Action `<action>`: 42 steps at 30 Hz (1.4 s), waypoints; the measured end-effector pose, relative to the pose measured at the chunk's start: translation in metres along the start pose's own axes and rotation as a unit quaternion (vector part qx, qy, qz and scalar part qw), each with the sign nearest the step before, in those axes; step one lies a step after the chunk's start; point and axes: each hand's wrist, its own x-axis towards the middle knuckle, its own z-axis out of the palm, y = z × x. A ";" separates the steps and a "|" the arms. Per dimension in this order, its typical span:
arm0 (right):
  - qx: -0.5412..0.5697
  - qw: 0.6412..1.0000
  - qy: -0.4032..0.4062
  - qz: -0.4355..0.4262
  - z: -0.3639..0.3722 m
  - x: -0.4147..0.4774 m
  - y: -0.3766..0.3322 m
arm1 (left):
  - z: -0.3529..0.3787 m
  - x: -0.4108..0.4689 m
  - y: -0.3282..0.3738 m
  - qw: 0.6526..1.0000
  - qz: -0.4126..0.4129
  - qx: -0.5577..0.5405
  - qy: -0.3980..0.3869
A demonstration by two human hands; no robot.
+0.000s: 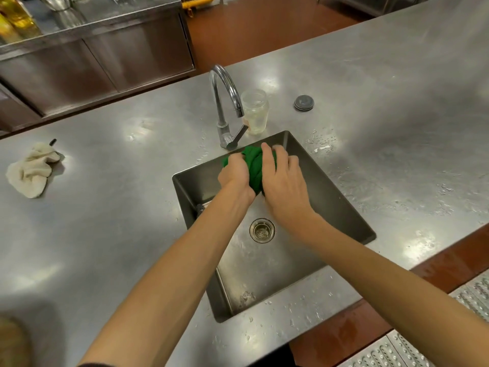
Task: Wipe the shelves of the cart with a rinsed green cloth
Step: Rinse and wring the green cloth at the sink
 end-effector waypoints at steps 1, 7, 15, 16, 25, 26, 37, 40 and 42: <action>0.005 0.999 -0.033 0.006 -0.001 0.004 0.003 | 0.002 0.000 -0.001 1.000 0.011 0.011 0.006; 0.134 0.981 -0.122 0.065 -0.009 0.021 0.009 | 0.008 0.009 0.005 0.985 0.121 0.123 0.020; 0.234 0.935 -0.262 0.051 -0.013 0.043 0.021 | 0.004 0.015 0.012 0.921 0.305 0.243 -0.026; 0.254 0.927 -0.271 0.054 -0.013 0.043 0.021 | 0.004 0.015 0.013 0.913 0.321 0.252 -0.031; 0.418 0.796 -0.426 0.099 -0.003 0.046 0.030 | -0.007 0.030 0.002 0.854 0.404 0.301 -0.128; 0.425 0.785 -0.436 0.109 -0.002 0.044 0.031 | -0.008 0.030 0.001 0.848 0.408 0.309 -0.138; 0.334 0.852 -0.388 0.107 0.021 0.032 0.021 | -0.029 0.044 -0.010 0.860 0.329 0.385 -0.058; 0.229 0.925 -0.276 0.126 0.023 0.027 0.019 | -0.041 0.044 -0.008 0.922 0.176 0.338 -0.067; 0.148 0.961 -0.205 0.113 0.025 0.027 0.020 | -0.045 0.039 -0.004 0.948 0.062 0.300 -0.084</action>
